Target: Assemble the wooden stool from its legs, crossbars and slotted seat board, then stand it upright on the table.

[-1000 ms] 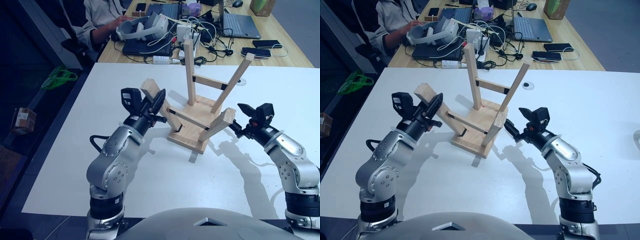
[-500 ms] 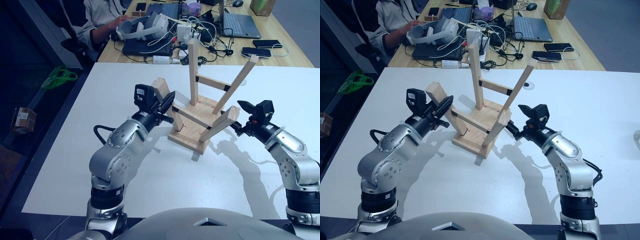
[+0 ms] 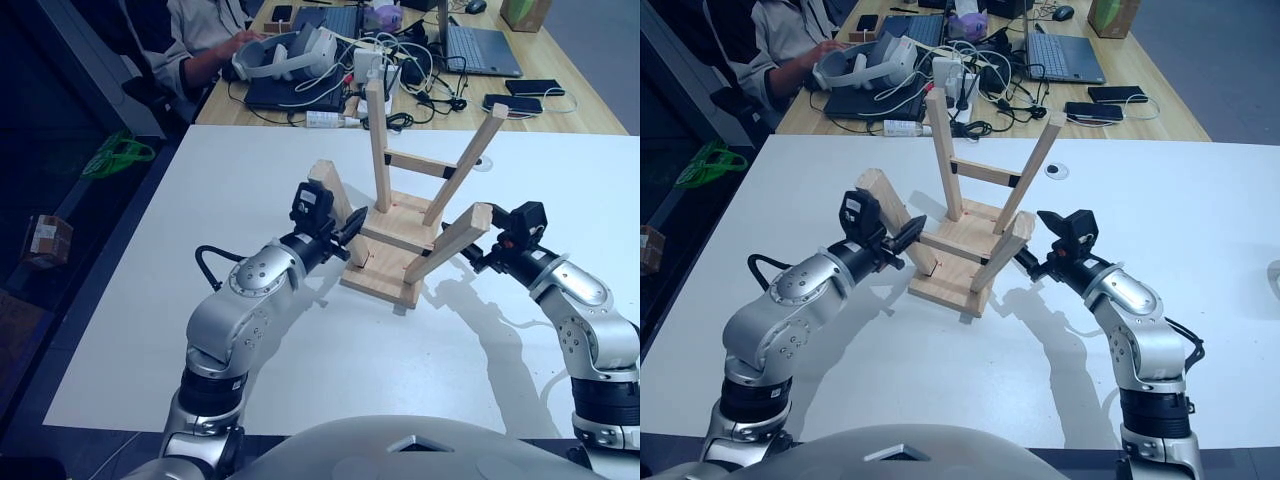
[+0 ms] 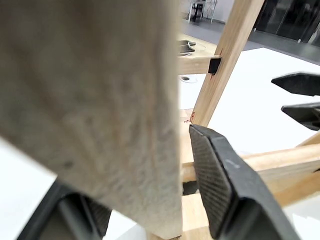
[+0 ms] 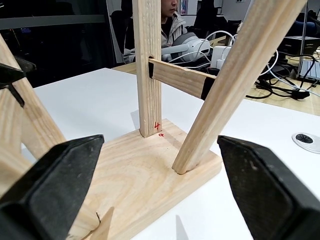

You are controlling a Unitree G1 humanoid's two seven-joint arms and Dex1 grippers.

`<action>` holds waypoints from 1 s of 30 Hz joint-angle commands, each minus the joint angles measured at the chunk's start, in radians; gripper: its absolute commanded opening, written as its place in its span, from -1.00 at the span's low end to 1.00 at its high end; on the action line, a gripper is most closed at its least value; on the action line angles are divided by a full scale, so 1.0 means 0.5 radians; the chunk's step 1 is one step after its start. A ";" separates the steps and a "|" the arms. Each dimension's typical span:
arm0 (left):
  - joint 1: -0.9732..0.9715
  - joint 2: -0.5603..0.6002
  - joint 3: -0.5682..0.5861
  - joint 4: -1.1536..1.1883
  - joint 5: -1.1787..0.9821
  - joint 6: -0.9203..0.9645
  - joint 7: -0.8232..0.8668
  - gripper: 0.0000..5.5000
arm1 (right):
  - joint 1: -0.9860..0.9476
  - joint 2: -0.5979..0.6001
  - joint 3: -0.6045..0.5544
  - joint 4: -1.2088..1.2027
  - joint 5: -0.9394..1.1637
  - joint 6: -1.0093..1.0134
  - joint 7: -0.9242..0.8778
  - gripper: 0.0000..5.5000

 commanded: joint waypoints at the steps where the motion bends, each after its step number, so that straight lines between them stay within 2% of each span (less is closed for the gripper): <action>1: 0.022 0.071 -0.093 0.089 0.074 0.233 0.001 -0.19 | -0.039 -0.022 -0.002 -0.007 -0.007 0.013 0.001 0.54; 11: -0.089 0.011 -0.125 0.049 0.165 0.213 -0.006 -0.19 | -0.040 0.001 0.013 -0.019 -0.036 0.037 -0.079 0.54; 13: -0.094 -0.025 0.003 0.025 0.135 0.154 -0.009 -0.19 | -0.039 -0.003 0.006 -0.012 -0.035 0.038 -0.091 0.54; 17: -0.201 -0.210 0.567 -0.040 -0.317 0.168 -0.078 -0.19 | -0.045 -0.001 -0.018 0.000 -0.021 0.041 -0.110 0.54; 24: -0.468 -0.048 1.092 -0.035 -0.944 0.268 -0.150 -0.19 | -0.066 0.010 -0.033 0.013 -0.011 0.040 -0.115 0.54; 27: -0.882 0.087 1.187 0.193 -1.036 0.210 -0.124 -0.19 | -0.077 0.018 -0.033 0.017 -0.012 0.037 -0.118 0.54; 30: -1.190 0.196 1.089 0.444 -0.909 0.127 -0.141 -0.19 | -0.117 0.024 -0.018 0.045 -0.016 0.031 -0.110 0.54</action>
